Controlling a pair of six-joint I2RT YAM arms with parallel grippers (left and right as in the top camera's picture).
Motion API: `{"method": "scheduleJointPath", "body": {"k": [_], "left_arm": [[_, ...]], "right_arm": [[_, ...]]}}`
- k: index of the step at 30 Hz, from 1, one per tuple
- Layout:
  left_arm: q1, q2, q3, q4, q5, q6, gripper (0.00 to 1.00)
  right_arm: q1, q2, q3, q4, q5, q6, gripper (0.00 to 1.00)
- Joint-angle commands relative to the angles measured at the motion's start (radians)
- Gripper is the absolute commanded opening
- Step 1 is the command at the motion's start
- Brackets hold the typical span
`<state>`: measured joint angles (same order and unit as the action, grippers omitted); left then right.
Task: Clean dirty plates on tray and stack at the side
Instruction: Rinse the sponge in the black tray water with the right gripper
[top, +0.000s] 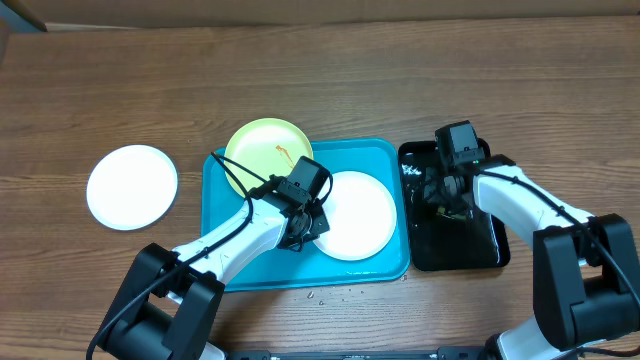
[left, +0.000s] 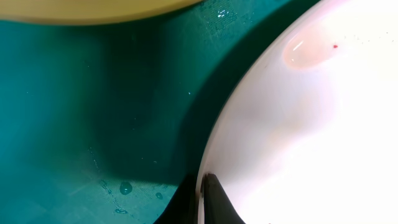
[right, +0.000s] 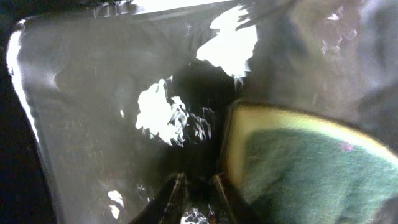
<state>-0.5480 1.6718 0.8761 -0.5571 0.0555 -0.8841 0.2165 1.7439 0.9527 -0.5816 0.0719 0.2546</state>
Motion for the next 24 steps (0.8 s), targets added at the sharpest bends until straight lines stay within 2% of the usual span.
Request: {"method": "scheduleJointPath", "body": {"k": [1, 5, 7, 11, 12, 15, 17, 20, 24], "left_arm": [[-0.002, 0.030, -0.027, -0.014, -0.034, 0.024, 0.04], [-0.002, 0.030, -0.027, -0.014, -0.034, 0.024, 0.04], [-0.002, 0.030, -0.027, -0.014, -0.034, 0.024, 0.04], [-0.002, 0.030, -0.027, -0.014, -0.034, 0.024, 0.04], [-0.002, 0.030, -0.027, -0.015, -0.034, 0.024, 0.04], [-0.002, 0.030, -0.027, -0.014, -0.034, 0.024, 0.04], [-0.002, 0.030, -0.027, -0.014, -0.034, 0.024, 0.04], [-0.002, 0.030, -0.027, -0.014, -0.034, 0.024, 0.04], [-0.002, 0.030, -0.027, -0.014, -0.033, 0.024, 0.04]], "right_arm": [[-0.004, -0.040, 0.121, -0.103, -0.007, 0.003, 0.31], [-0.004, -0.079, 0.248, -0.244, -0.006, 0.003, 0.33], [-0.004, -0.086, 0.269, -0.280, -0.006, 0.003, 0.37], [-0.005, -0.084, 0.258, -0.345, -0.007, 0.008, 0.37], [-0.005, -0.083, 0.245, -0.358, -0.007, 0.013, 0.35], [-0.005, -0.083, 0.201, -0.365, -0.007, 0.055, 0.11], [-0.005, -0.083, 0.159, -0.356, -0.007, 0.066, 0.04], [-0.005, -0.083, 0.084, -0.307, -0.007, 0.069, 0.04], [-0.005, -0.081, -0.044, -0.159, -0.007, 0.077, 0.04]]}}
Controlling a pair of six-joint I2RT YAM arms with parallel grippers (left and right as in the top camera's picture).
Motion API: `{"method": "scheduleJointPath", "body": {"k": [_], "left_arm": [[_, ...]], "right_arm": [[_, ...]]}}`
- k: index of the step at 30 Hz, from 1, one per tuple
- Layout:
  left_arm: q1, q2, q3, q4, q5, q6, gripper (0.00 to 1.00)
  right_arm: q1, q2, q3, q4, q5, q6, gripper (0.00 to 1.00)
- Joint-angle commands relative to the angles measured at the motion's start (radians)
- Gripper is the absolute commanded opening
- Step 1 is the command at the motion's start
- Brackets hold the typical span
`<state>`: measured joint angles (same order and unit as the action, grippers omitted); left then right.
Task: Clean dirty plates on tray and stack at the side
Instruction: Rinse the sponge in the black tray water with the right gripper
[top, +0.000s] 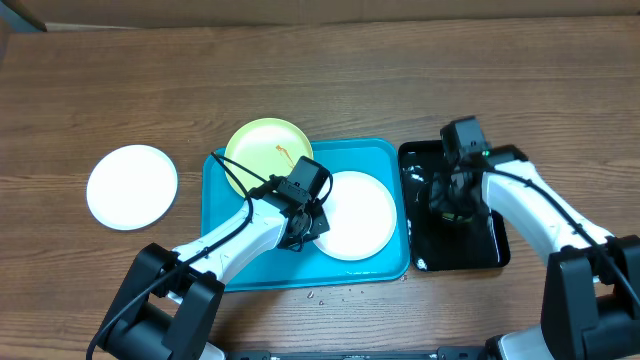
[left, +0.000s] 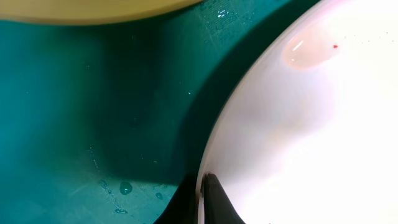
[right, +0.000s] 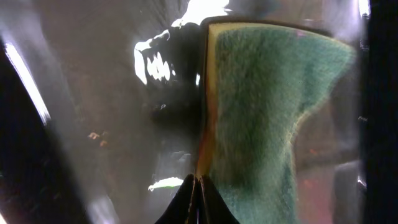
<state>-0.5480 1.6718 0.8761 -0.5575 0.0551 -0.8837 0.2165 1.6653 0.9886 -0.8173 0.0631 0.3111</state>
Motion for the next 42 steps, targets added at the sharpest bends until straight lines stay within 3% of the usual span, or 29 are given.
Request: {"method": "scheduleJointPath", "body": {"k": [1, 6, 8, 9, 13, 19, 23, 28, 39, 42], "left_arm": [[-0.002, 0.030, -0.027, -0.014, -0.033, 0.024, 0.04], [-0.002, 0.030, -0.027, -0.014, -0.033, 0.024, 0.04], [-0.002, 0.030, -0.027, -0.014, -0.033, 0.024, 0.04], [-0.002, 0.030, -0.027, -0.014, -0.033, 0.024, 0.04], [-0.002, 0.030, -0.027, -0.014, -0.033, 0.024, 0.04], [-0.002, 0.030, -0.027, -0.015, -0.036, 0.024, 0.04], [-0.002, 0.030, -0.027, -0.014, -0.036, 0.024, 0.04], [-0.002, 0.030, -0.027, -0.014, -0.036, 0.024, 0.04], [-0.002, 0.030, -0.027, -0.014, -0.036, 0.024, 0.04], [-0.002, 0.030, -0.027, -0.014, -0.037, 0.024, 0.04]], "right_arm": [[-0.005, -0.003, -0.114, 0.121, 0.002, 0.030, 0.04], [-0.005, -0.003, -0.175, 0.223, -0.020, 0.033, 0.04], [-0.005, -0.006, -0.143, 0.200, -0.082, 0.000, 0.06], [-0.005, -0.006, -0.097, 0.158, -0.134, -0.037, 0.13], [-0.005, -0.006, 0.010, 0.040, -0.156, -0.054, 0.18], [-0.005, -0.006, 0.095, -0.097, -0.100, -0.052, 0.18], [-0.005, -0.005, 0.079, -0.117, -0.018, -0.037, 0.07], [-0.005, -0.005, 0.032, -0.083, 0.071, 0.008, 0.04], [-0.005, -0.003, -0.132, 0.121, 0.067, 0.057, 0.04], [-0.005, -0.003, -0.140, 0.143, 0.028, 0.050, 0.11]]}}
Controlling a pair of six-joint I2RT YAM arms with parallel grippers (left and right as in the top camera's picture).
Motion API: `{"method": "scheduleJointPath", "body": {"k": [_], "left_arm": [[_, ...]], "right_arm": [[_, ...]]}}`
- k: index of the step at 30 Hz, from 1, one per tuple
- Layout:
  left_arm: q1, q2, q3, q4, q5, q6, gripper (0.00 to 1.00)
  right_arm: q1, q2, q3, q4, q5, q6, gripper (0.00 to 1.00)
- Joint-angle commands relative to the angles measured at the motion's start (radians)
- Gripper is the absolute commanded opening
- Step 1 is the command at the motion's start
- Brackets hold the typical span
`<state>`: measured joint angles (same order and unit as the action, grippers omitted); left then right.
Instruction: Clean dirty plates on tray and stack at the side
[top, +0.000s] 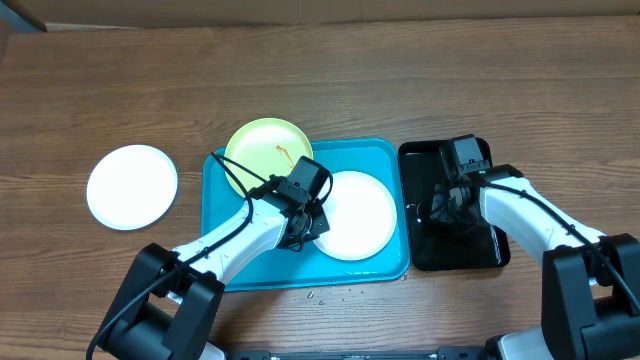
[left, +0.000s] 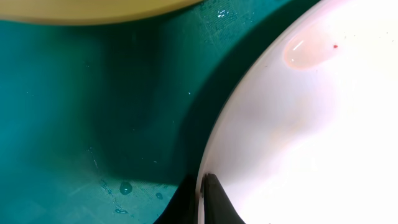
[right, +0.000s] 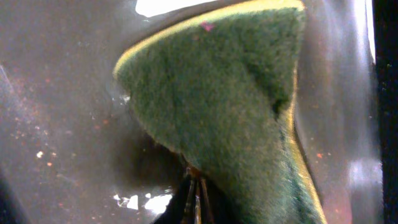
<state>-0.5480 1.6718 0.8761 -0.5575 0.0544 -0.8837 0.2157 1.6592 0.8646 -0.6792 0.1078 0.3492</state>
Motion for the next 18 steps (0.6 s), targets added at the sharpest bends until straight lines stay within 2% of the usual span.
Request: {"method": "scheduleJointPath", "body": {"k": [1, 3, 8, 9, 10, 11, 16, 18], "left_arm": [[-0.002, 0.030, -0.027, -0.014, -0.036, 0.024, 0.05], [-0.002, 0.030, -0.027, -0.014, -0.036, 0.024, 0.11], [-0.002, 0.030, -0.027, -0.019, -0.036, 0.025, 0.15], [-0.002, 0.030, -0.027, -0.019, -0.036, 0.035, 0.14], [-0.002, 0.030, -0.027, -0.019, -0.036, 0.047, 0.06], [-0.002, 0.029, -0.027, -0.020, -0.035, 0.059, 0.04], [-0.002, -0.004, -0.006, -0.061, -0.049, 0.081, 0.05], [-0.002, -0.040, 0.013, -0.101, -0.100, 0.084, 0.04]], "right_arm": [[-0.004, -0.001, -0.002, -0.004, -0.040, 0.000, 0.16], [-0.005, -0.013, 0.051, -0.045, -0.096, -0.026, 0.20], [-0.008, -0.067, 0.277, -0.246, -0.099, -0.043, 0.35], [-0.009, -0.075, 0.313, -0.281, -0.079, -0.042, 0.38], [-0.010, -0.081, 0.345, -0.315, -0.052, -0.042, 0.40], [-0.010, -0.087, 0.375, -0.359, -0.007, -0.042, 0.43], [-0.029, -0.087, 0.365, -0.409, 0.038, -0.037, 0.44], [-0.045, -0.086, 0.365, -0.419, 0.038, -0.025, 0.45]]}}
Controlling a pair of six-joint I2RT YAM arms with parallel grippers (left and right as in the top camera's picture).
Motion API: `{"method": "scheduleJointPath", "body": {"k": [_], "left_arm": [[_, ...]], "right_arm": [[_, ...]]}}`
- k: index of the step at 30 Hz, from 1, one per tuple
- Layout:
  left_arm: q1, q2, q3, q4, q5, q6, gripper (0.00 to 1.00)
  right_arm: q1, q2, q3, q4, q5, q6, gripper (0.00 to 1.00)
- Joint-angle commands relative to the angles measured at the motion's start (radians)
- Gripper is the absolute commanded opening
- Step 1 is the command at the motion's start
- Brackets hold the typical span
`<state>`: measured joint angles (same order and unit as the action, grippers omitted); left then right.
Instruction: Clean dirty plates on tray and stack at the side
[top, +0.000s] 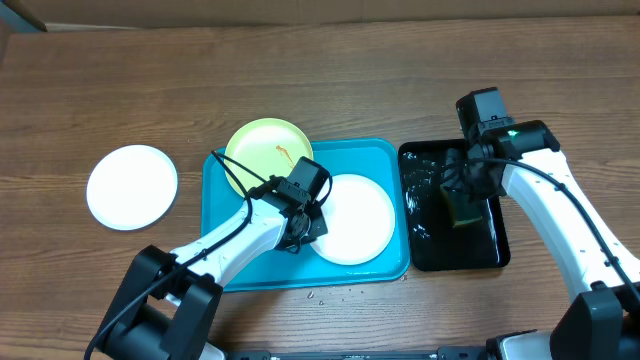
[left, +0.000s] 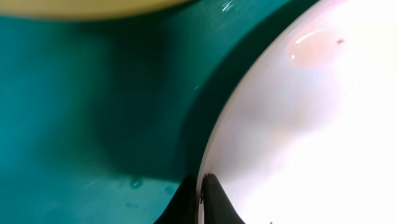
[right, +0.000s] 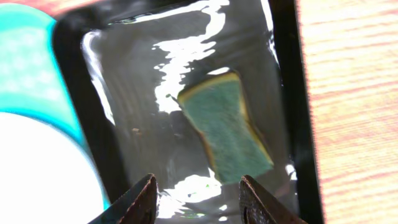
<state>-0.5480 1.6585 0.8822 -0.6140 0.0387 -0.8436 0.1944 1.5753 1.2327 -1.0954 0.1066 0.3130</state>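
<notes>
A white plate (top: 355, 217) with a pinkish smear (left: 314, 53) lies on the teal tray (top: 240, 262). My left gripper (top: 298, 236) is shut on its left rim (left: 201, 193). A yellow-green plate (top: 265, 150) with an orange streak rests on the tray's far left corner. A clean white plate (top: 132, 187) sits on the table at the left. My right gripper (right: 198, 179) hangs open above the black water tray (top: 420, 252), over the green-and-yellow sponge (right: 227, 127), which lies loose in the water.
The black tray's rim (right: 289, 93) separates the water from bare wooden table (right: 354, 93) on the right. A few water drops (top: 335, 294) lie on the table in front of the teal tray.
My right gripper was shut low on the sponge in the black tray. Now it is open and higher up, and the sponge lies free in the water. The left gripper still holds the plate rim.
My left gripper stayed shut on the white plate's rim throughout. The right gripper was down in the water tray beside the sponge, then shut at the sponge's edge in two different spots. Now it stands open above the tray with the sponge left lying in it.
</notes>
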Motion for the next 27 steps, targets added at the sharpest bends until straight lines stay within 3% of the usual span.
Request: {"method": "scheduleJointPath", "body": {"k": [1, 7, 16, 20, 27], "left_arm": [[-0.002, -0.050, 0.018, -0.070, -0.116, 0.044, 0.04], [-0.002, -0.183, 0.071, -0.200, -0.248, 0.047, 0.04], [-0.002, -0.230, 0.080, -0.197, -0.260, 0.078, 0.04], [-0.003, -0.230, 0.123, -0.213, -0.315, 0.177, 0.04], [-0.060, -0.230, 0.255, -0.328, -0.499, 0.195, 0.04]], "right_arm": [[-0.034, -0.003, -0.003, -0.006, 0.039, 0.023, 0.45], [-0.100, -0.003, -0.003, -0.014, 0.015, 0.035, 0.46], [-0.150, -0.003, -0.003, -0.034, 0.005, 0.036, 0.55], [-0.179, -0.003, -0.003, -0.031, 0.005, 0.036, 0.64], [-0.210, -0.002, -0.003, -0.026, -0.033, 0.035, 0.80]]}}
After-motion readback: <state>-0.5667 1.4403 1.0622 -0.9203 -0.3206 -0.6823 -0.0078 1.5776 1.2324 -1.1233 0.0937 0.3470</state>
